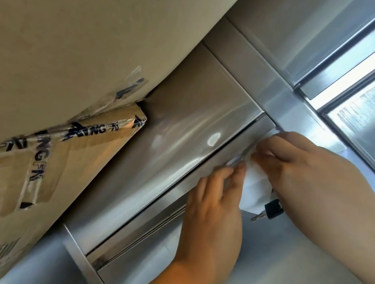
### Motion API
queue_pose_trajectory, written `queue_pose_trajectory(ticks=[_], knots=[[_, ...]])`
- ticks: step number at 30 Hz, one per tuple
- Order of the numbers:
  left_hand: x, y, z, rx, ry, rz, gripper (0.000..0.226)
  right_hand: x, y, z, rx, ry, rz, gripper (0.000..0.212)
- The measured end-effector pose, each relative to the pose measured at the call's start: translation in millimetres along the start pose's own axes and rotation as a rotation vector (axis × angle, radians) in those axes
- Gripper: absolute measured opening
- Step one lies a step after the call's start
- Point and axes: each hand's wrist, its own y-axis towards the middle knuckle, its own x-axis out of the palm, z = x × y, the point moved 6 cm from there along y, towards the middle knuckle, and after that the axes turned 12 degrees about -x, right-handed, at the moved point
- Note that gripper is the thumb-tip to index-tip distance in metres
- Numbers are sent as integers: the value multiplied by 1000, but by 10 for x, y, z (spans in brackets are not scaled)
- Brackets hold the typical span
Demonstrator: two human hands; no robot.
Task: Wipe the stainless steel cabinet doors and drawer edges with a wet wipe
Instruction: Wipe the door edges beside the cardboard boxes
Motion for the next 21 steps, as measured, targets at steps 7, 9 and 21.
queue_pose_trajectory(ticks=[7, 9, 21], knots=[[183, -184, 35, 47, 45, -137, 70, 139, -76, -98, 74, -181, -28, 54], [197, -190, 7, 52, 53, -146, 71, 190, -73, -146, 90, -161, -44, 56], [217, -502, -595, -81, 136, -153, 64, 628, 188, -807, -109, -224, -46, 57]])
